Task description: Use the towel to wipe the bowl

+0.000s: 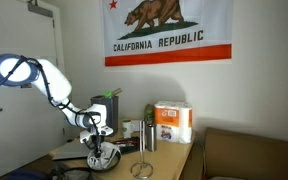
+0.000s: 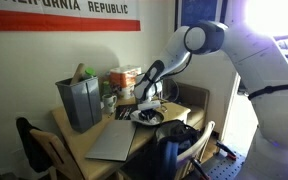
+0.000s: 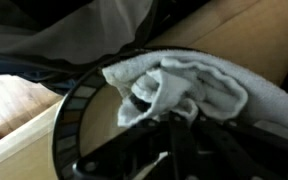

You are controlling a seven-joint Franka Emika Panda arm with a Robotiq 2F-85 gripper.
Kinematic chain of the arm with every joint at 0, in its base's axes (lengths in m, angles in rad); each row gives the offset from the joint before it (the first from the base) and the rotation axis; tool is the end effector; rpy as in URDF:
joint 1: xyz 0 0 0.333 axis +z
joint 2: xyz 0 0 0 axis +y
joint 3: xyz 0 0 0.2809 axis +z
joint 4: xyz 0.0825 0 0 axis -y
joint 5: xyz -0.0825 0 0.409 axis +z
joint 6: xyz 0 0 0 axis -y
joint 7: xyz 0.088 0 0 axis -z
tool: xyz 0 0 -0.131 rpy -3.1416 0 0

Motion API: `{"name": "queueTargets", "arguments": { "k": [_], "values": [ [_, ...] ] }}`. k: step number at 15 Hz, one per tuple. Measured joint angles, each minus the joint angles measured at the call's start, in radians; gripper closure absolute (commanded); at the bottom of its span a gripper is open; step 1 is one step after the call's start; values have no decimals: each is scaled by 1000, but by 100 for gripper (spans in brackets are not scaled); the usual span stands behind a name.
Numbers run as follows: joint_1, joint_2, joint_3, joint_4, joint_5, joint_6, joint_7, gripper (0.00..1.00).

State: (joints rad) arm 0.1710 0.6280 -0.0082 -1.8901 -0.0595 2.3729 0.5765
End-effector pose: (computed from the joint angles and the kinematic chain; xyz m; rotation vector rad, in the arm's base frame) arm 0.5980 0.0963 0.0857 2.9925 -0.5549 -0.1827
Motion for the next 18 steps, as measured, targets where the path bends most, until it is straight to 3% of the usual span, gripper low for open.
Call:
{"name": "queueTargets", "arguments": {
  "k": [5,10,14,18],
  "values": [
    [41,-16,-55,32,-91,-215,-9,94],
    [117,-7,-137,32,-324,-253,113,94],
    [132,1,-151,28,-428,-207,265,95],
    [125,-4,-154,5,-429,2,401,95]
  ]
}}
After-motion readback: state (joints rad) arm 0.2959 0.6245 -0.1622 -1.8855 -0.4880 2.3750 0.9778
